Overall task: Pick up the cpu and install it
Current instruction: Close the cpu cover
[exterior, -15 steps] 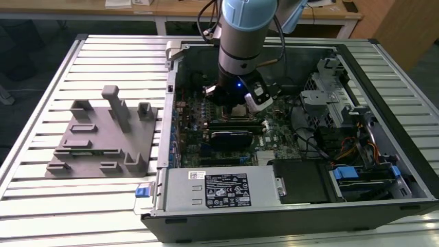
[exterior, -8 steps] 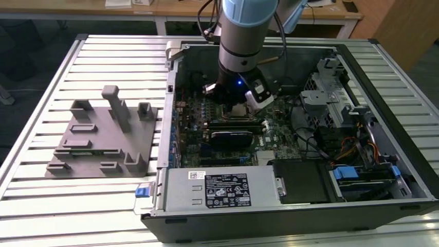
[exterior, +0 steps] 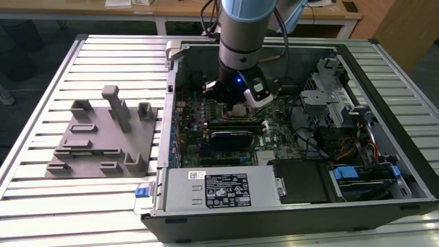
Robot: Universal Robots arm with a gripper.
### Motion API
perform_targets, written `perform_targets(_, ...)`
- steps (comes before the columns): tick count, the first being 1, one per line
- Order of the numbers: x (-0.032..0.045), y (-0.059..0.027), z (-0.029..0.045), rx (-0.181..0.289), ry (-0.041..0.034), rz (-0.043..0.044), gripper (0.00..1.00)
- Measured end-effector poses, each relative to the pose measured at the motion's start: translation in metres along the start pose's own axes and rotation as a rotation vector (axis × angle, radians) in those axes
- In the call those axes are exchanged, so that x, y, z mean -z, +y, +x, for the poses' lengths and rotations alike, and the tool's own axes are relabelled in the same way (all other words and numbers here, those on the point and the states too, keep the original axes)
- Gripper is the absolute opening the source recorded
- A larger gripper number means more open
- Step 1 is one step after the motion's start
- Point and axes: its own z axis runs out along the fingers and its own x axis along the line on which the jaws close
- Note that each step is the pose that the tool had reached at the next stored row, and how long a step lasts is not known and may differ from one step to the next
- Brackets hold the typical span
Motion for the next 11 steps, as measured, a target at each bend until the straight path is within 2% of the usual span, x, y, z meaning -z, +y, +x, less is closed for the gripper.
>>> perform_targets(3, 0.0008, 0.0004, -0.0002, -0.02, -0.0044, 0.0264, 0.11)
perform_targets(5, 0.0008, 0.0005, -0.0003, -0.038, -0.0075, 0.041, 0.11)
perform_targets(9, 0.0009, 0.0008, -0.0004, -0.072, -0.0136, 0.0546, 0.11)
perform_targets(11, 0.0007, 0.0011, -0.0014, -0.08, -0.0148, 0.0563, 0.11)
